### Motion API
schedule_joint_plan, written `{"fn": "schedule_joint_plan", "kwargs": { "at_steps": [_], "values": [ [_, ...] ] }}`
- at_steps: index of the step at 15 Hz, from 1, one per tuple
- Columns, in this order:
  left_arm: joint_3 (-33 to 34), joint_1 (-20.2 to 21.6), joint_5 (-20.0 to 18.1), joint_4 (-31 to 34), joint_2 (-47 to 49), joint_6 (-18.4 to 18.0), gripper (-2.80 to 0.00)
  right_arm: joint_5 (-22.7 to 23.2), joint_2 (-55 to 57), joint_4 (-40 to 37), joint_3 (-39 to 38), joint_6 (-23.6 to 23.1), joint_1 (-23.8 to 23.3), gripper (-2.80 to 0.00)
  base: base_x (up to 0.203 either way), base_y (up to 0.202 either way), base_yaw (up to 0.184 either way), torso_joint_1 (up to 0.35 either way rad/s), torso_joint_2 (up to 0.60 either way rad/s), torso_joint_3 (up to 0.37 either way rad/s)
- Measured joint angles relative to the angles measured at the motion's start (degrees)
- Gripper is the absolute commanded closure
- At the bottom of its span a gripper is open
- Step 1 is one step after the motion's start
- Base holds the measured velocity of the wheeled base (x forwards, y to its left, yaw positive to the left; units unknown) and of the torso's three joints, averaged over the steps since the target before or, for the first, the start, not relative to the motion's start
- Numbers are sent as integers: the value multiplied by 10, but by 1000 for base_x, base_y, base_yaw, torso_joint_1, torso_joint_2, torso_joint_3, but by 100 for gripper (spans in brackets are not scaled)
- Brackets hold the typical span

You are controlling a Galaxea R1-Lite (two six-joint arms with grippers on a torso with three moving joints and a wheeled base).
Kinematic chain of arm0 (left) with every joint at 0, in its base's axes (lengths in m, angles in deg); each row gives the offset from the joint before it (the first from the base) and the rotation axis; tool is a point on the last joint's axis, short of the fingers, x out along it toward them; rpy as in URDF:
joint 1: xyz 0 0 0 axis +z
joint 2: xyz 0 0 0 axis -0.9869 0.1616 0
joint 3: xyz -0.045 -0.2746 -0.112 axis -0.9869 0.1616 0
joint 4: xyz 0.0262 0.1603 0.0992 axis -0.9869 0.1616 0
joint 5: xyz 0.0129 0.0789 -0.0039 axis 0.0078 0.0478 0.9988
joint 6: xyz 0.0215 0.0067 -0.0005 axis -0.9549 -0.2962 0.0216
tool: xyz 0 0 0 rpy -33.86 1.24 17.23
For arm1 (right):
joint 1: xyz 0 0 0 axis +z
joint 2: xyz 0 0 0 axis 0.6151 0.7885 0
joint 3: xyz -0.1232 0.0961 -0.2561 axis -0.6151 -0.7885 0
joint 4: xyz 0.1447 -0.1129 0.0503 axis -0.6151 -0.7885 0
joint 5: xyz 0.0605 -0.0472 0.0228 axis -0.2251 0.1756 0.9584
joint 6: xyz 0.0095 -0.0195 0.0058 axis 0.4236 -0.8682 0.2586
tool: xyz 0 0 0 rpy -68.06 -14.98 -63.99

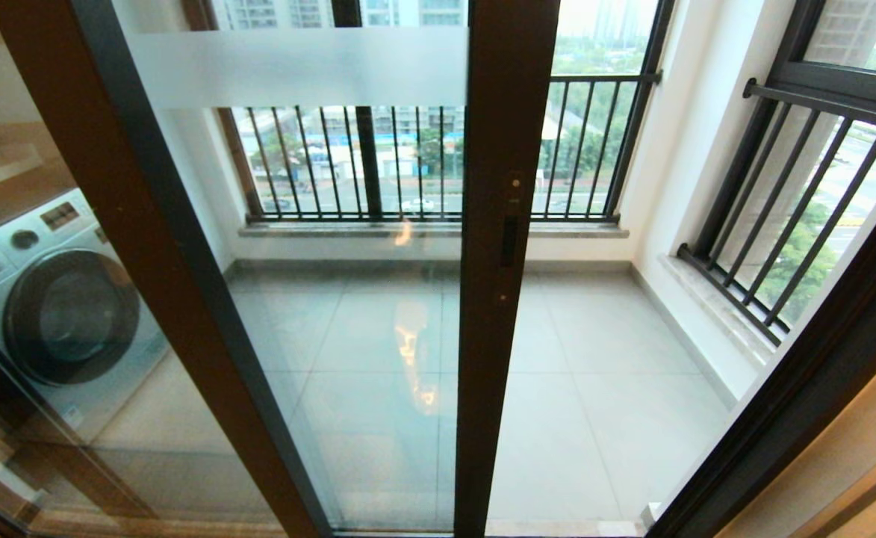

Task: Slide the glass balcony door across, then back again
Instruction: Close the slid door

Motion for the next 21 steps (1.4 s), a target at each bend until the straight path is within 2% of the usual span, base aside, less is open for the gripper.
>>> {"fn": "schedule_joint_plan", "kwargs": {
  "at_steps": [3, 6, 10, 14, 18, 21],
  "values": [
    [0, 0, 0, 0, 0, 0, 0, -5, 0, -3, 1, -21, 0, 0, 0, 0, 0, 0, 0, 0],
    [0, 0, 0, 0, 0, 0, 0, 12, 1, -5, 3, -69, -1, 0, 0, 0, 0, 0, 0, 0],
    [0, 0, 0, 0, 0, 0, 0, 16, 4, -5, 16, -64, -1, 0, 0, 0, 0, 0, 0, 0],
    [0, 0, 0, 0, 0, 0, 0, 24, 75, -26, 179, 21, -2, 0, 0, 0, 0, 0, 0, 0],
    [0, 0, 0, 0, 0, 0, 0, 74, 240, -37, 374, -15, -13, 0, 0, 0, 0, 0, 0, 0],
    [0, 0, 0, 0, 0, 0, 0, 107, 382, -82, 529, 32, 6, 0, 0, 0, 0, 0, 0, 0]
  ]
}}
